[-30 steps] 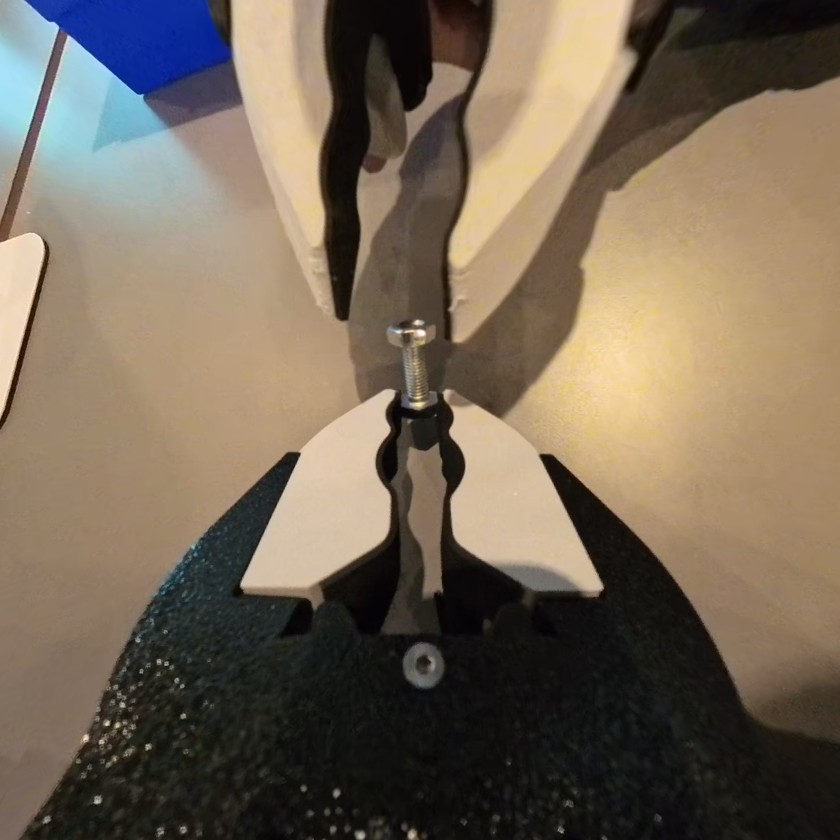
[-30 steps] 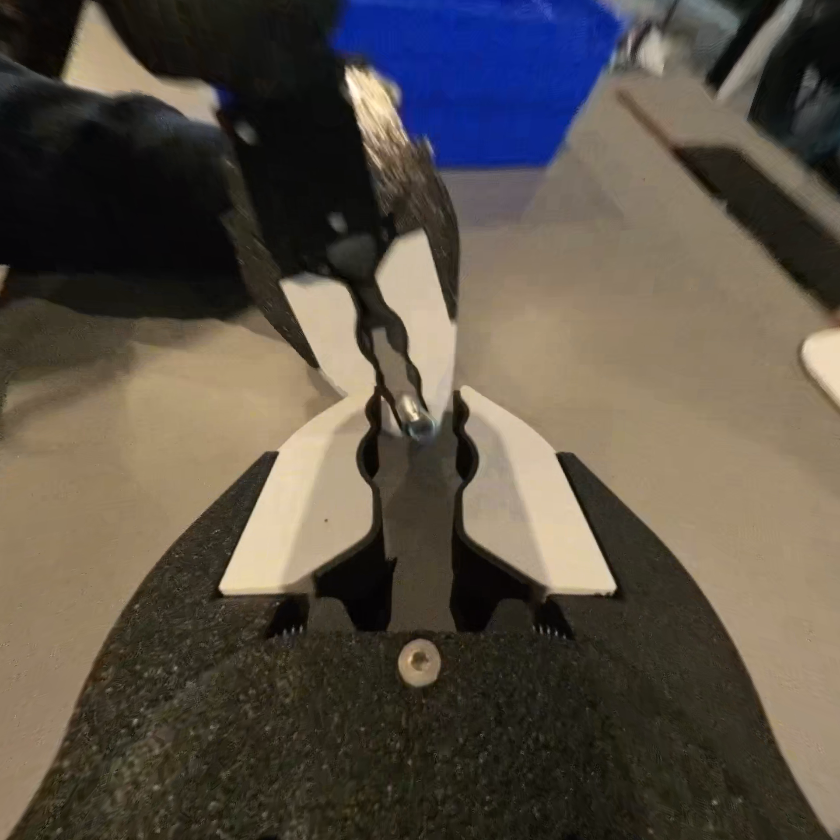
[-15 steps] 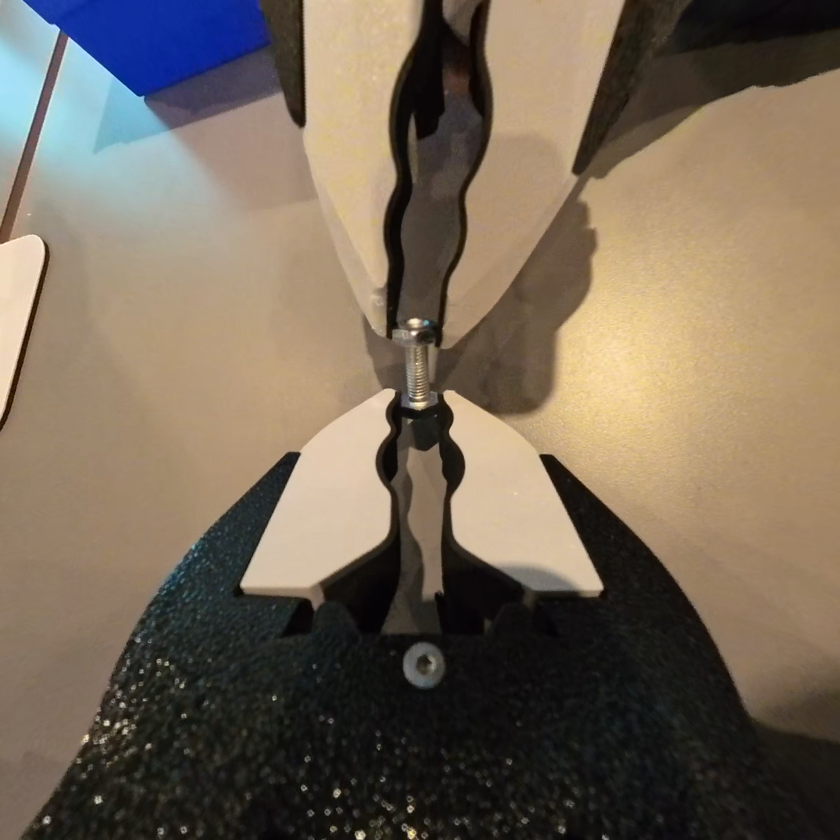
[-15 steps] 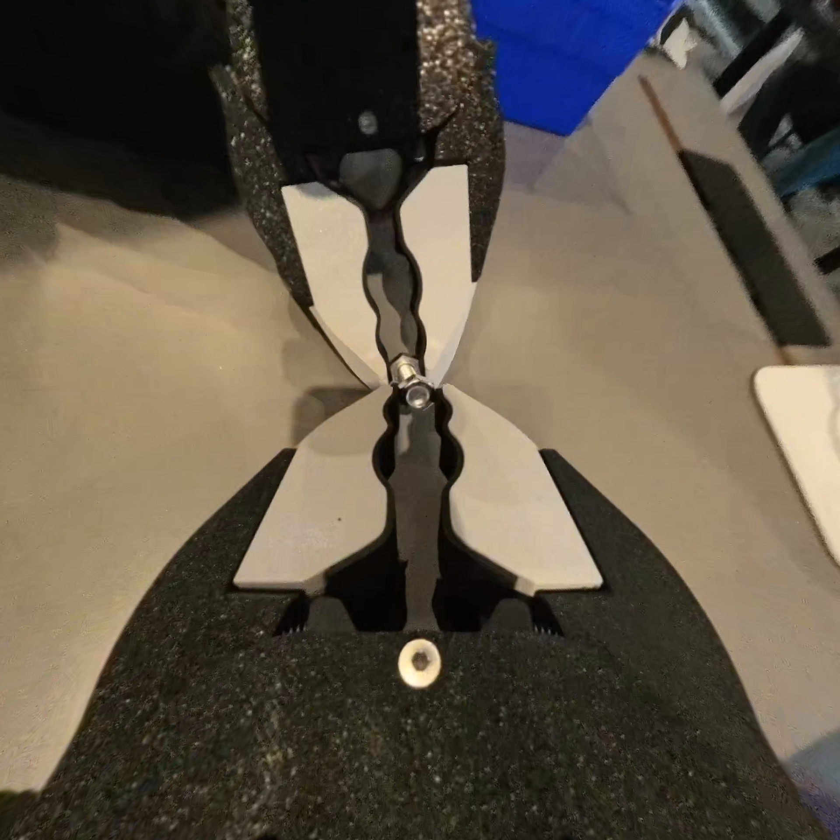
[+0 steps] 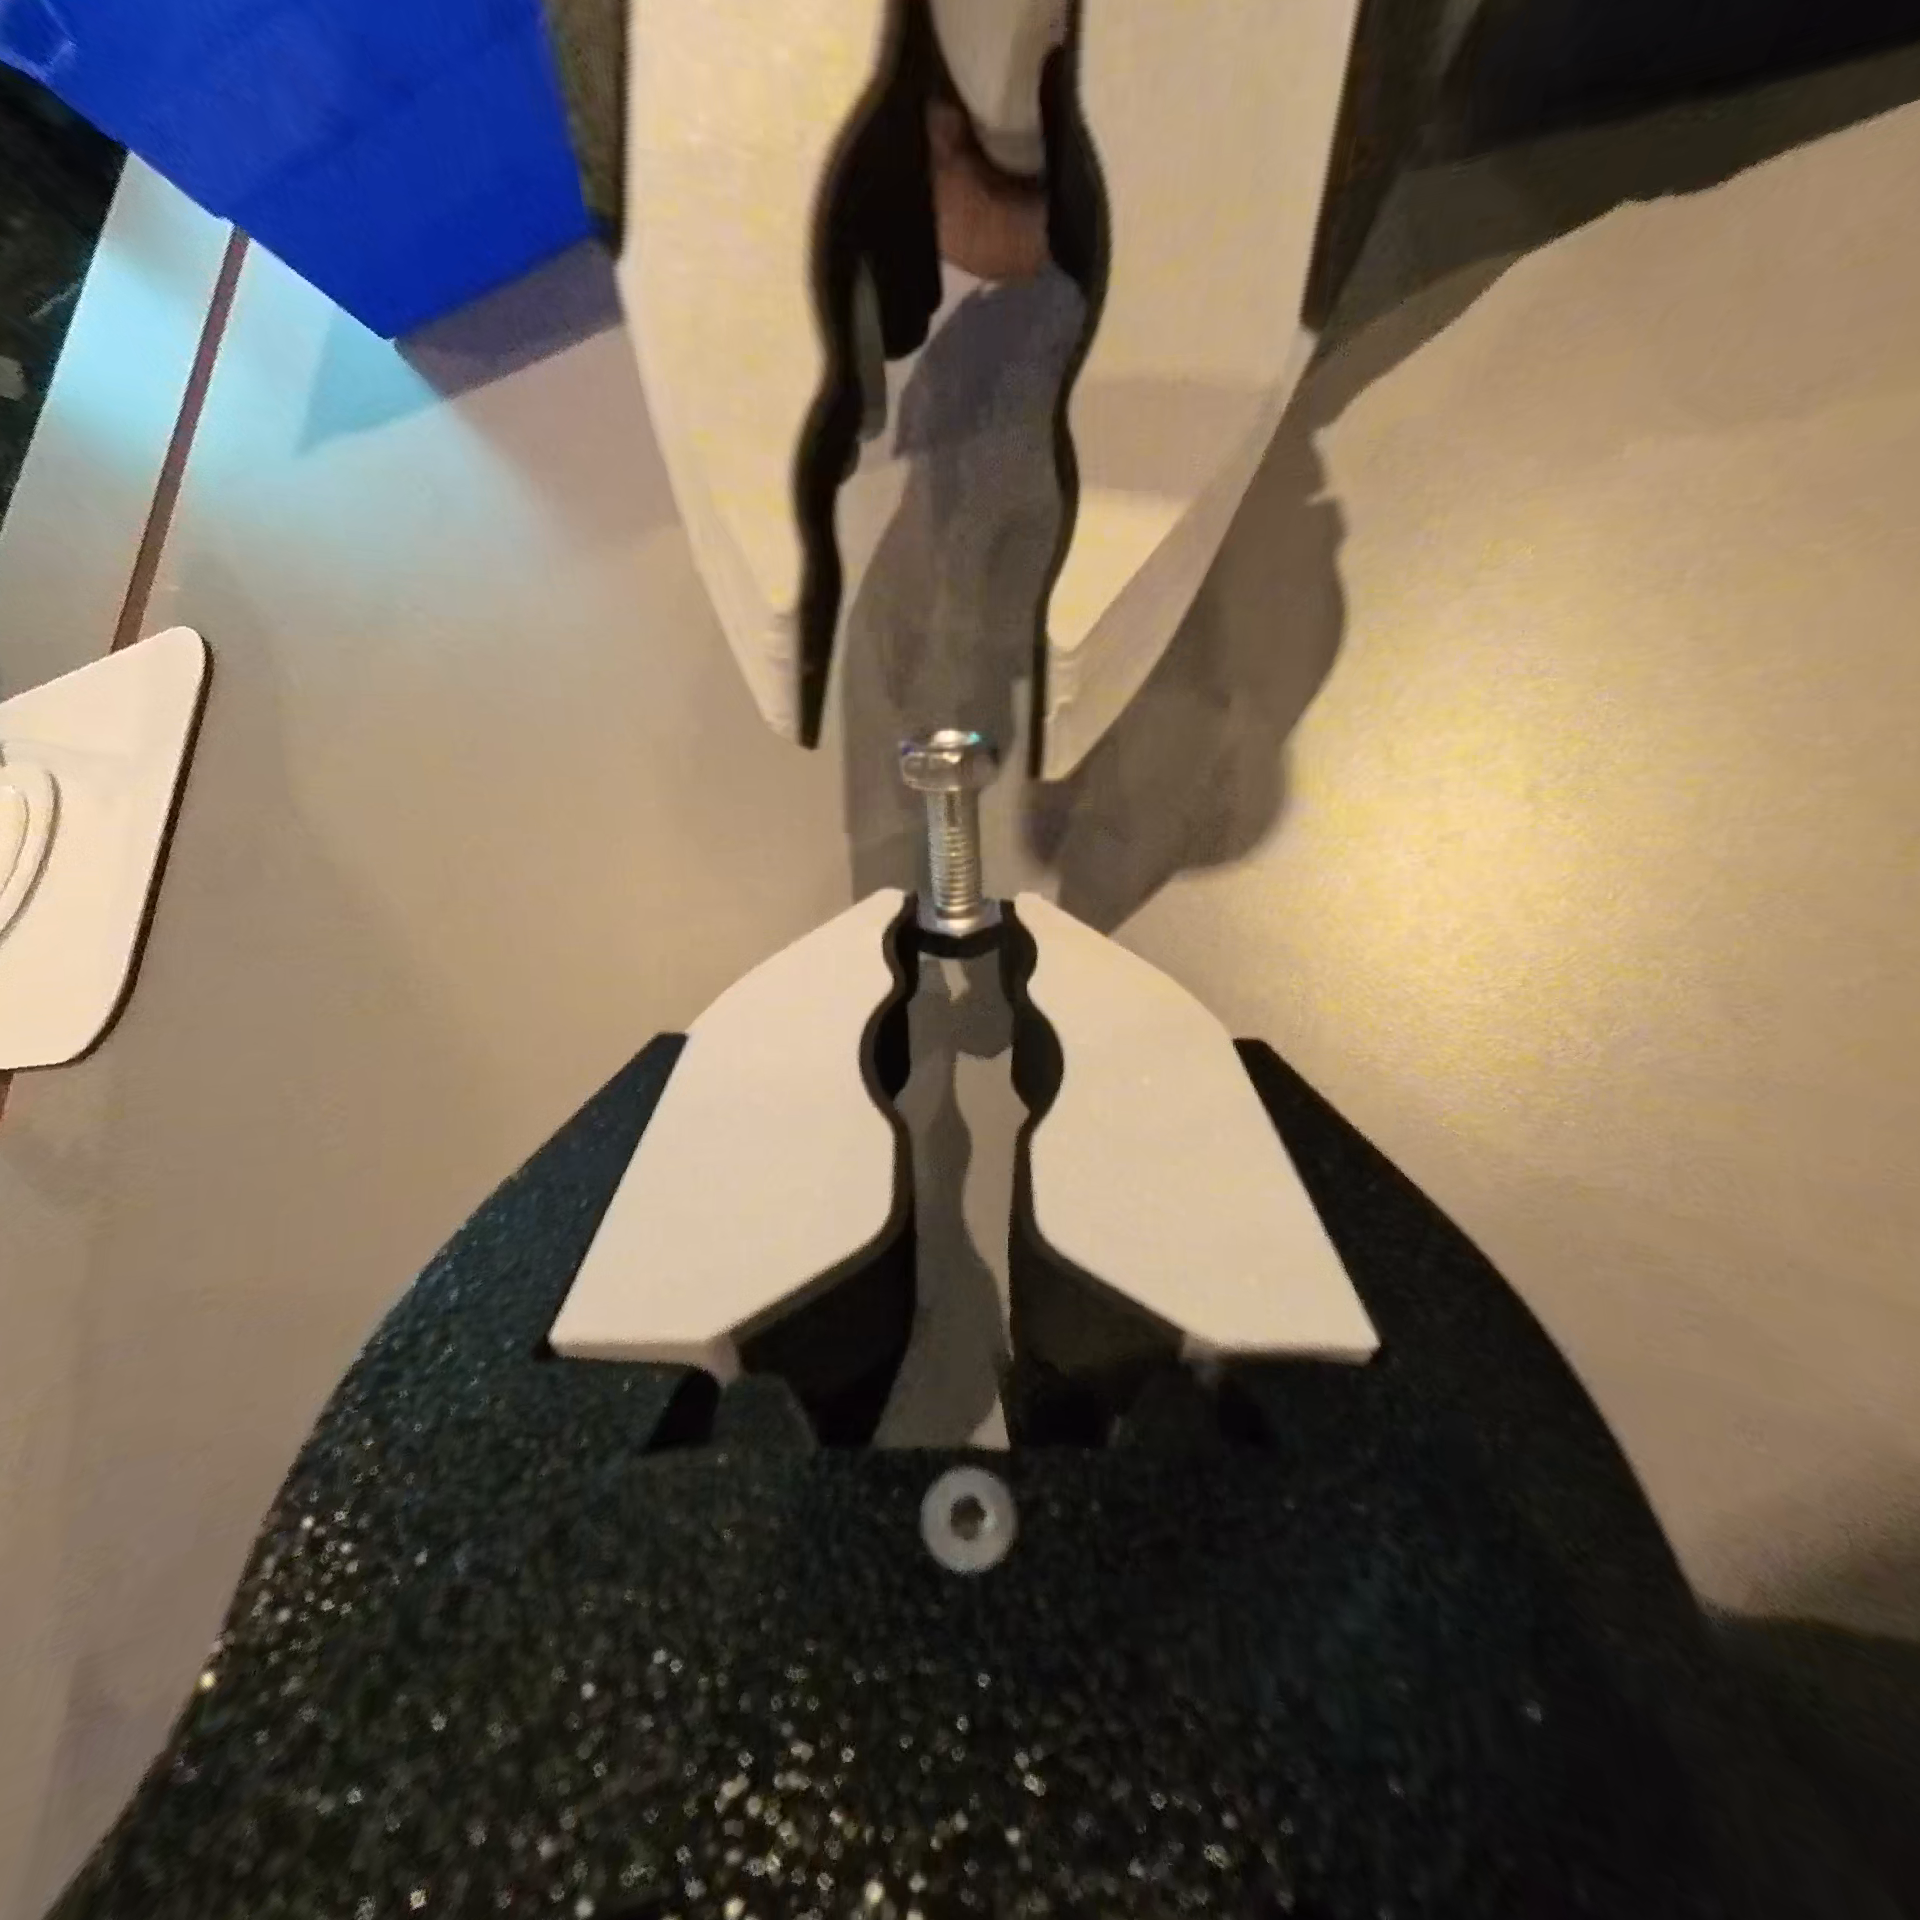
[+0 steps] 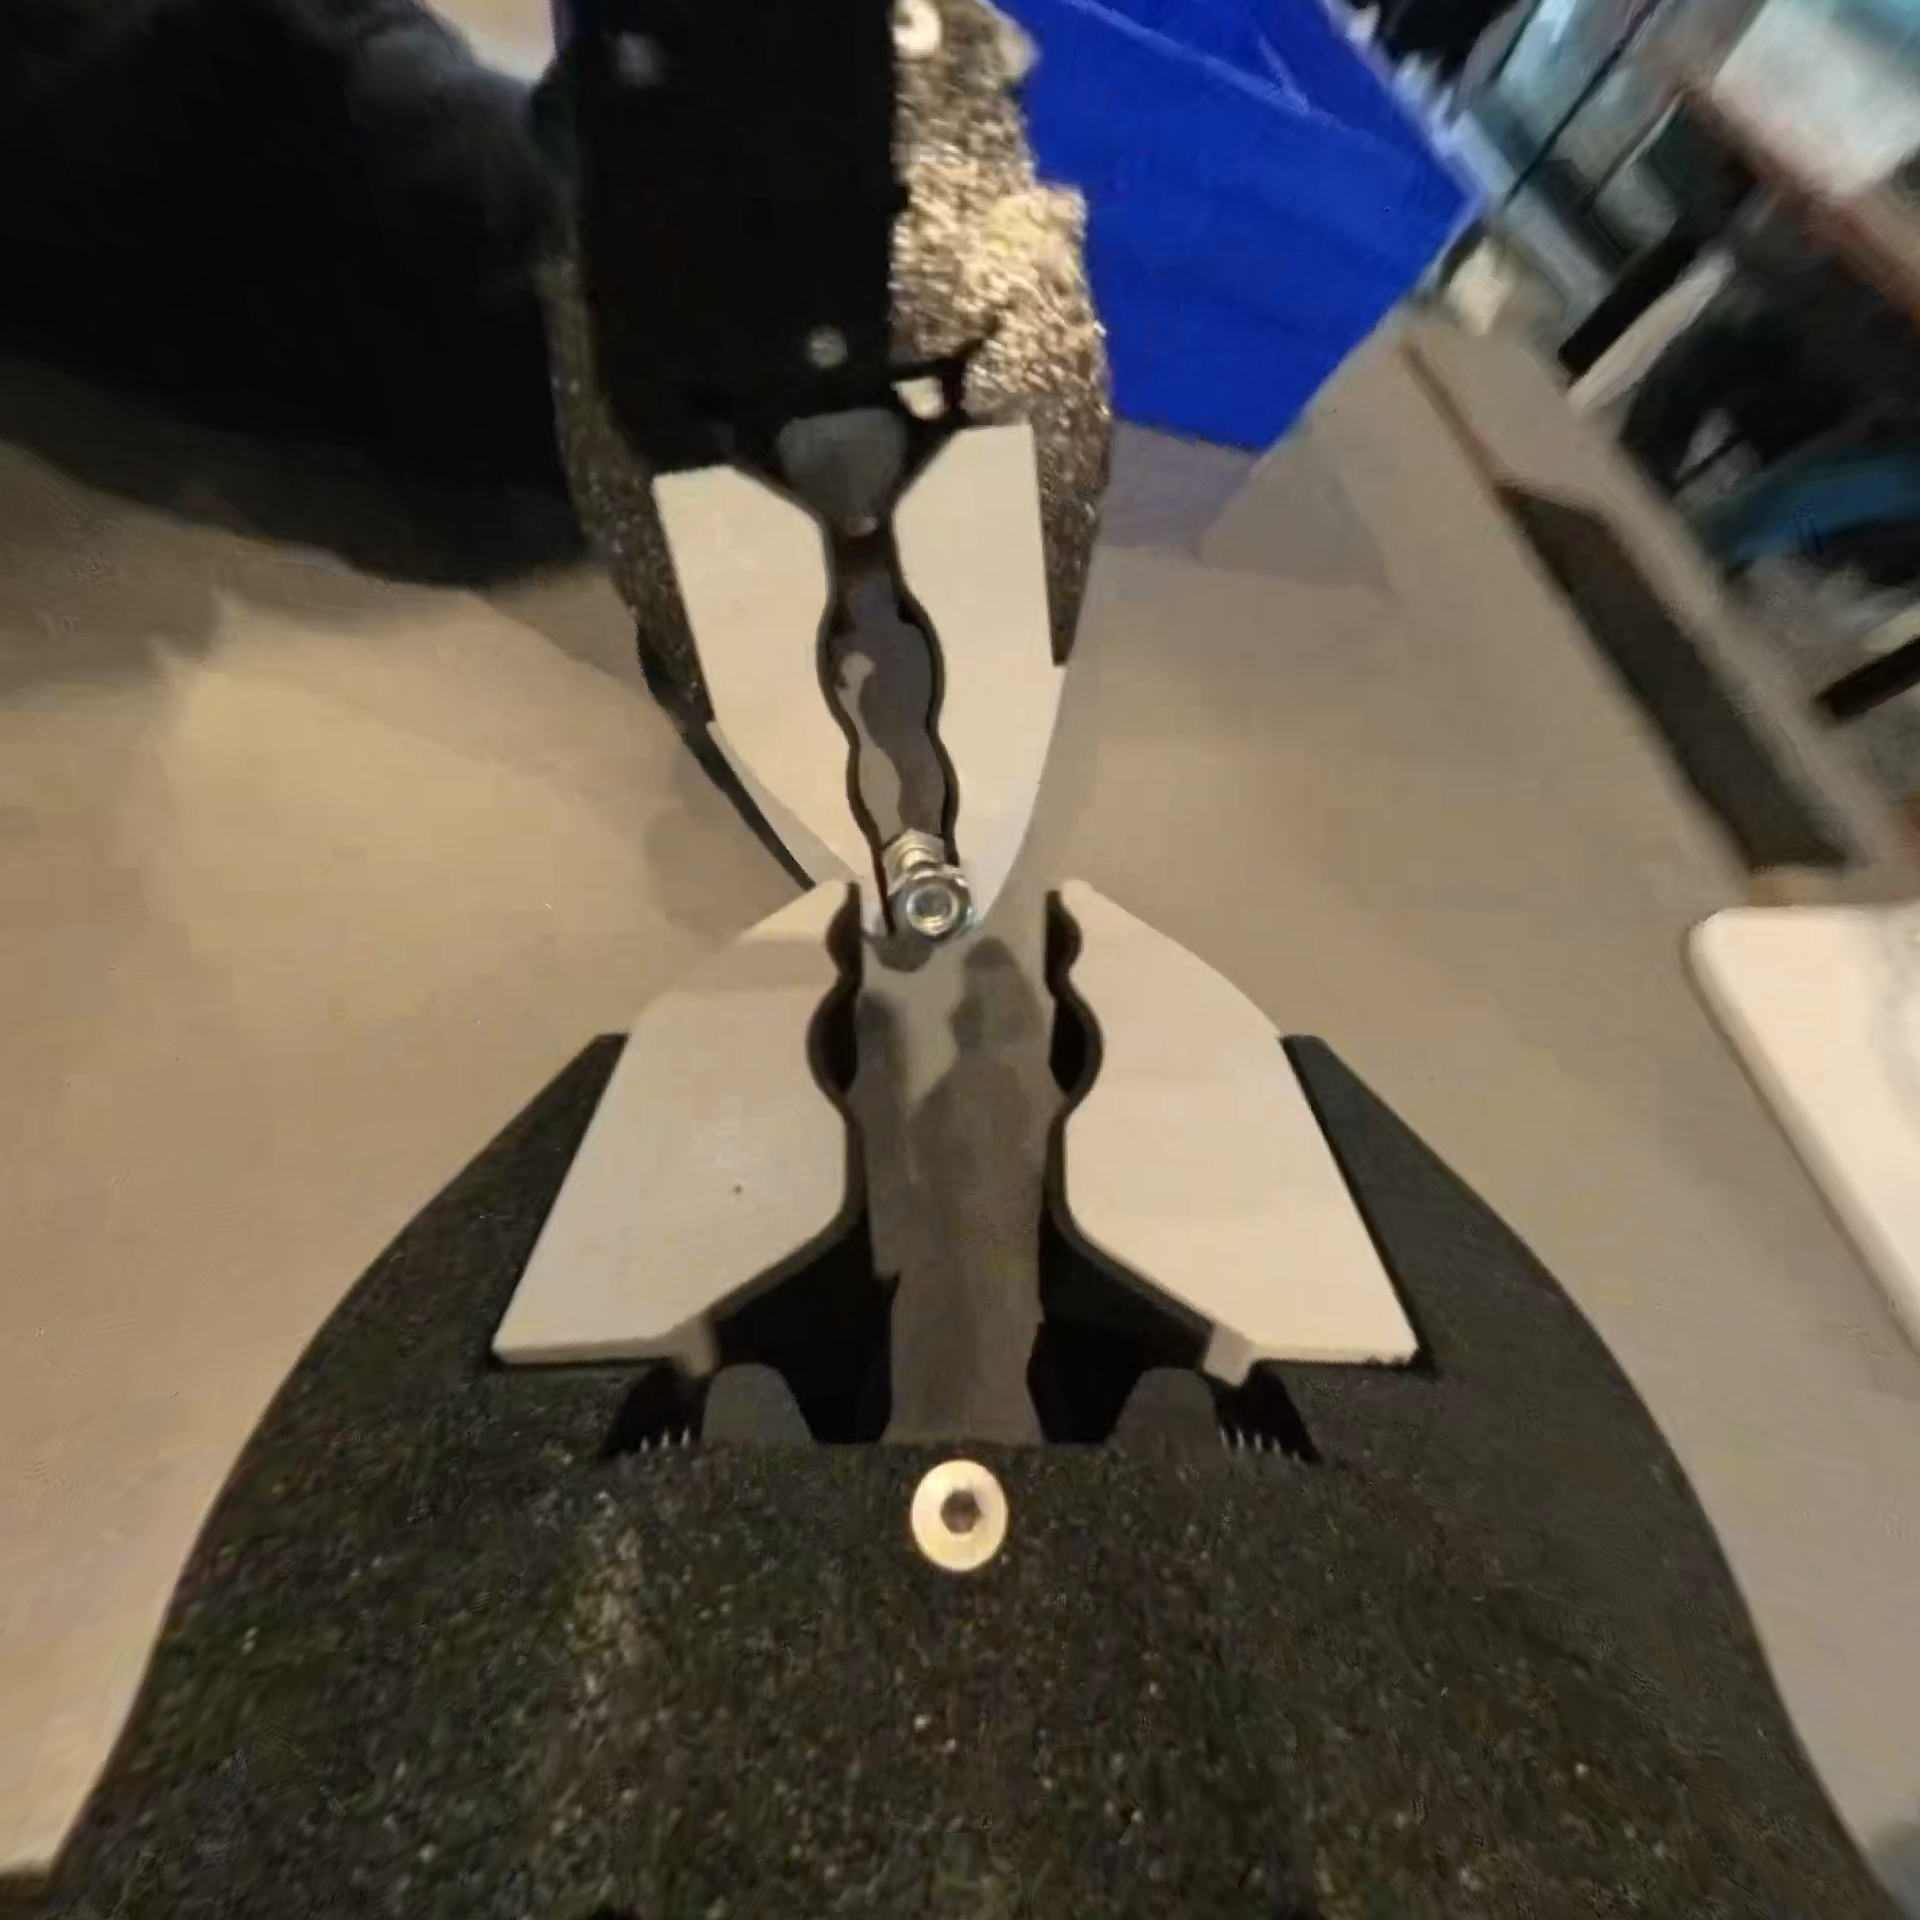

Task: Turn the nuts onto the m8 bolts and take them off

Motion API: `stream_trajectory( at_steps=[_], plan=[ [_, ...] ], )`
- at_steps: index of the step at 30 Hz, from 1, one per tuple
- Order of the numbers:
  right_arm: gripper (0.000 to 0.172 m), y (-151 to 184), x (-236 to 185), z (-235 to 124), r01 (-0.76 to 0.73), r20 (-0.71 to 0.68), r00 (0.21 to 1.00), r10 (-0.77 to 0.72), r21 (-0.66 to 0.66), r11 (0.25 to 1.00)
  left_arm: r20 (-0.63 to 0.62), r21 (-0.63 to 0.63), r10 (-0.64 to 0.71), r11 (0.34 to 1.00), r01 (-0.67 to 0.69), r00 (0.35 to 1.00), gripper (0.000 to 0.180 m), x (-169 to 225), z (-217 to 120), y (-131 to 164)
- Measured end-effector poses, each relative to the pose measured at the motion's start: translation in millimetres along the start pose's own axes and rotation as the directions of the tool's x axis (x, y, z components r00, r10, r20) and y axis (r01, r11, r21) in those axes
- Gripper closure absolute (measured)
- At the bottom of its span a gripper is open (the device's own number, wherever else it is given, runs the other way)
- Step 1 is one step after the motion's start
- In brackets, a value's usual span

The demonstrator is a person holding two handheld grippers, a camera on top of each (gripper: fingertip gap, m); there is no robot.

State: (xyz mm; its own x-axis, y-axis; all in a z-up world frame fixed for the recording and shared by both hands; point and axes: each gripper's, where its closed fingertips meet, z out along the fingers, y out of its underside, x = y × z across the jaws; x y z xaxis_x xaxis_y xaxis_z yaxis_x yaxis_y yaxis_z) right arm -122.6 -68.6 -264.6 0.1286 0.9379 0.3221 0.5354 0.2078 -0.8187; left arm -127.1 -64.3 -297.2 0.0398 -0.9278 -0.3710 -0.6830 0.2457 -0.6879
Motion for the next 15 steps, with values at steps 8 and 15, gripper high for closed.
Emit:
stream_trajectory(
  at_steps=[8, 15],
  plan=[
    [0.138, -30.6, -22.3, -1.9, -0.178, 0.223, 0.964, 0.144, 0.143, 0.974, -0.014, -0.015, 0.015, 1.000, -0.015, 1.000, 0.166, 4.6, 4.7, 0.4],
    [0.139, 0.3, -9.4, -0.7, -0.299, 0.164, 0.940, 0.300, -0.035, 0.954, 0.019, -0.011, -0.008, 1.000, 0.008, 1.000, 0.166, -1.5, 2.5, 1.0]
  ],
)
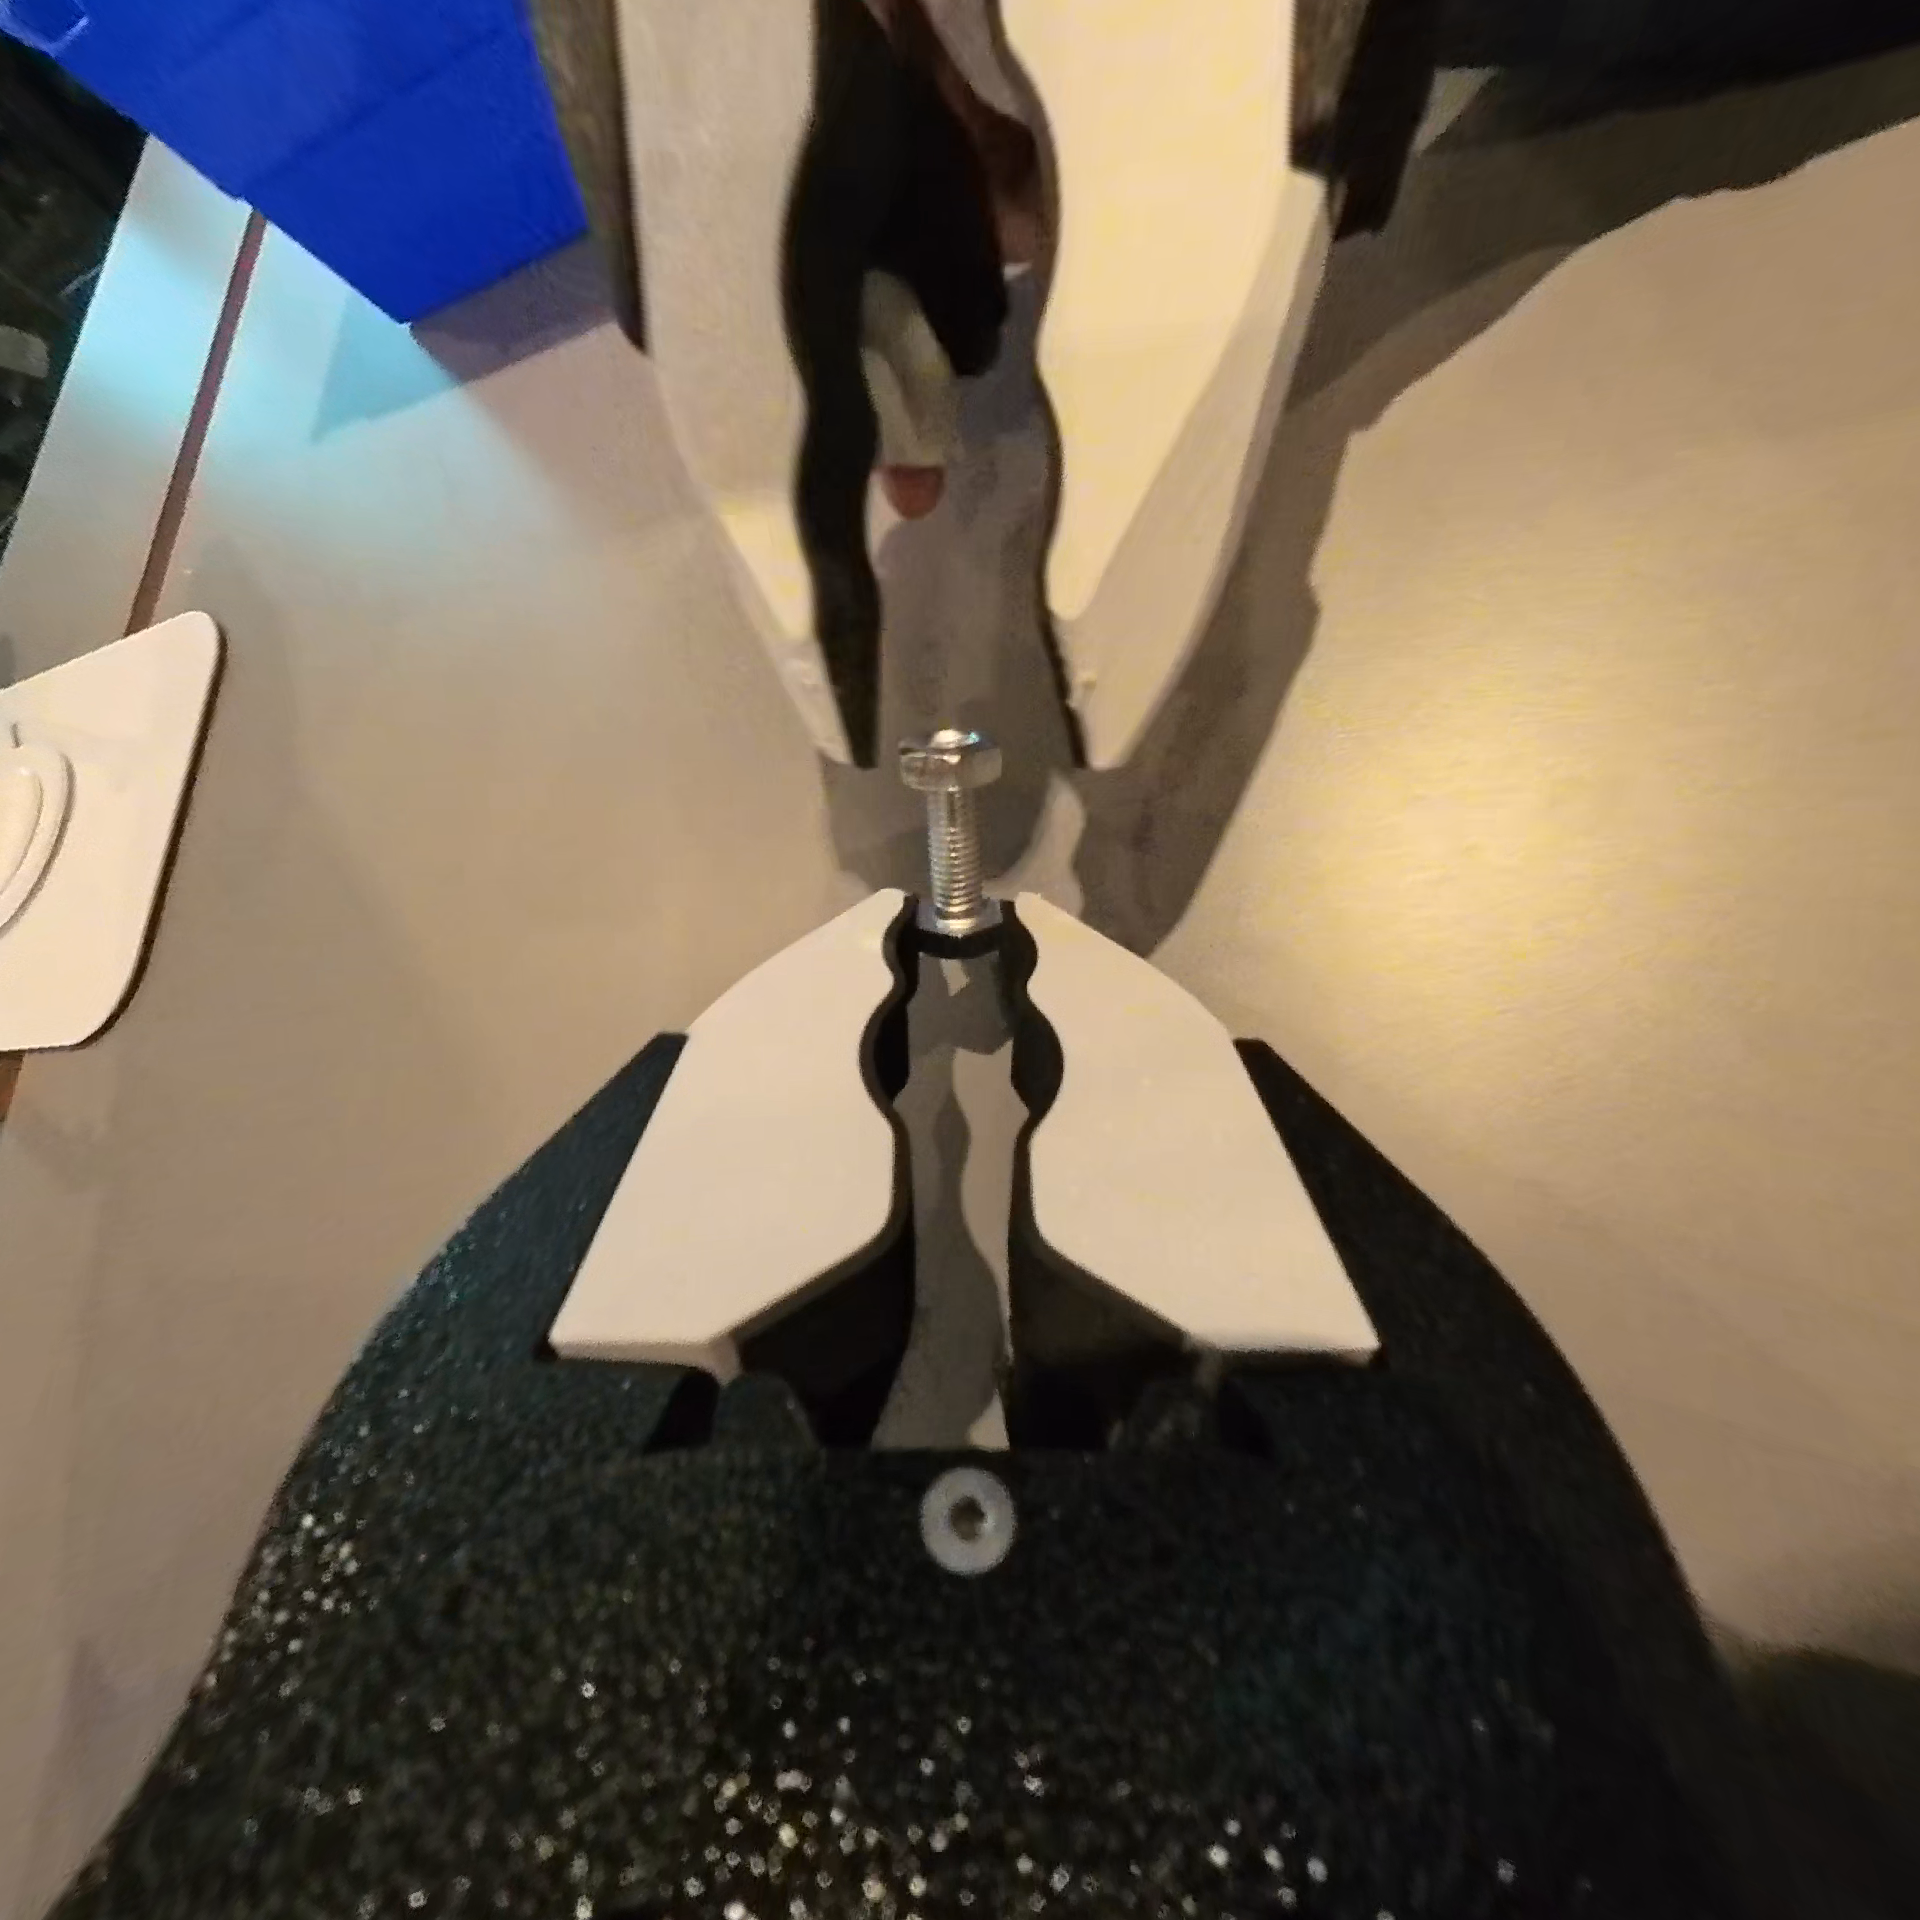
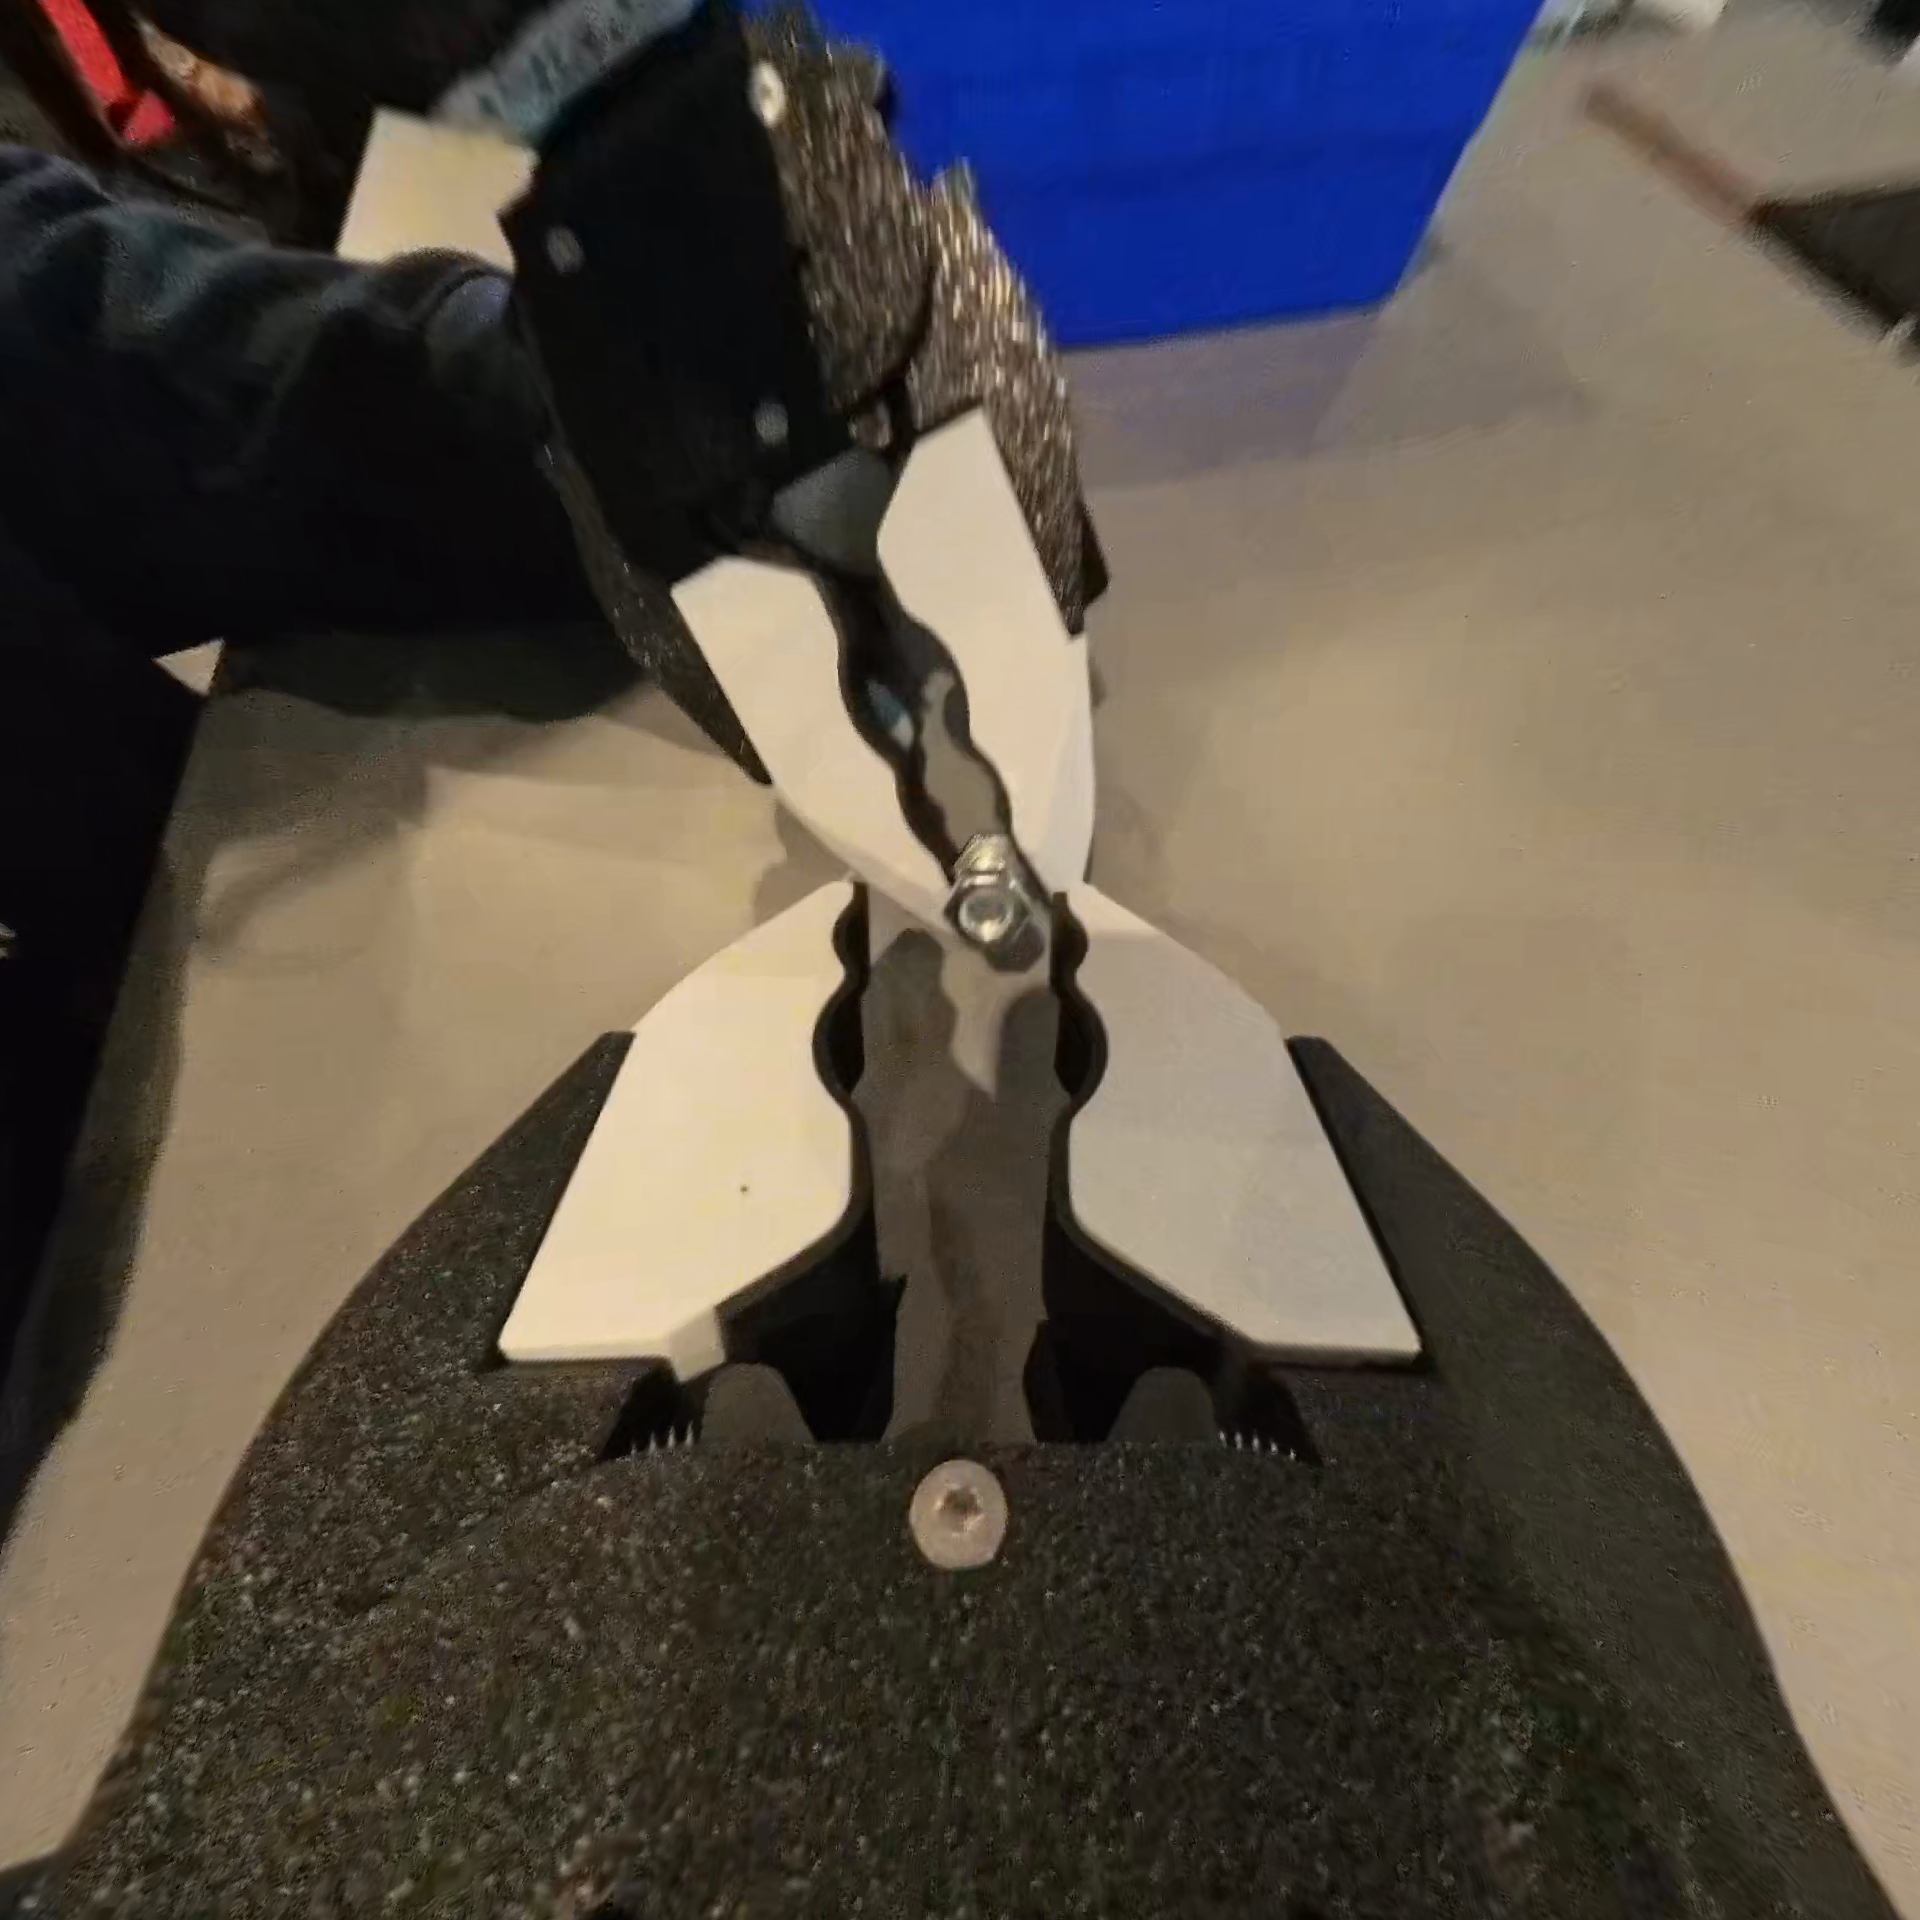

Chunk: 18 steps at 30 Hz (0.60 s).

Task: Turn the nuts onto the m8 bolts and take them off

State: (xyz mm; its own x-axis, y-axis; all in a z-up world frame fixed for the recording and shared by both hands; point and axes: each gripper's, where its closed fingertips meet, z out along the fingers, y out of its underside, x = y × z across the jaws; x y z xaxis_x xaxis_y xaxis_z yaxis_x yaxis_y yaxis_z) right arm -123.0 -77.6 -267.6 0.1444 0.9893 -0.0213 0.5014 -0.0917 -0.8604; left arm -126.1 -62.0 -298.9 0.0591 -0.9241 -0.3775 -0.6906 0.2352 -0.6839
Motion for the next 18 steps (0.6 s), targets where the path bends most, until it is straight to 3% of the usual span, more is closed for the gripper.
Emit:
stream_trajectory(
  at_steps=[2, 5, 7, 10, 14, 15, 18],
  plan=[
    [0.138, 6.9, -3.5, 5.7, -0.017, 0.027, 0.999, 0.018, -0.046, 0.999, 0.004, -0.004, -0.008, 1.000, 0.008, 1.000, 0.166, -1.4, 0.0, 1.2],
    [0.133, -18.4, -21.7, 8.6, 0.094, 0.070, 0.992, -0.101, 0.100, 0.991, -0.004, -0.016, -0.004, 1.000, 0.004, 1.000, 0.166, 0.4, 2.4, 2.9],
    [0.139, -29.0, -13.8, 4.7, 0.168, -0.049, 0.986, -0.162, 0.151, 0.974, -0.004, -0.023, 0.002, 1.000, -0.002, 1.000, 0.166, 0.6, 4.0, 3.0],
    [0.140, -10.7, 8.1, 0.4, 0.070, -0.111, 0.992, -0.064, 0.049, 0.996, -0.006, -0.004, -0.012, 1.000, 0.012, 1.000, 0.166, 0.1, 2.5, 1.1],
    [0.146, 8.9, 6.6, 8.1, -0.081, -0.023, 0.997, 0.080, -0.041, 0.996, 0.000, 0.010, -0.020, 1.000, 0.020, 1.000, 0.166, -1.4, 0.1, -0.1],
    [0.155, 9.5, 5.2, 9.9, -0.070, -0.019, 0.997, 0.069, -0.047, 0.996, -0.002, 0.009, -0.020, 1.000, 0.020, 1.000, 0.166, -1.2, 0.1, -0.2],
    [0.156, 7.7, 7.5, 10.3, 0.024, -0.073, 0.997, -0.027, -0.048, 0.999, -0.007, 0.013, -0.026, 1.000, 0.026, 1.000, 0.166, -1.7, -1.3, 0.5]
  ],
)
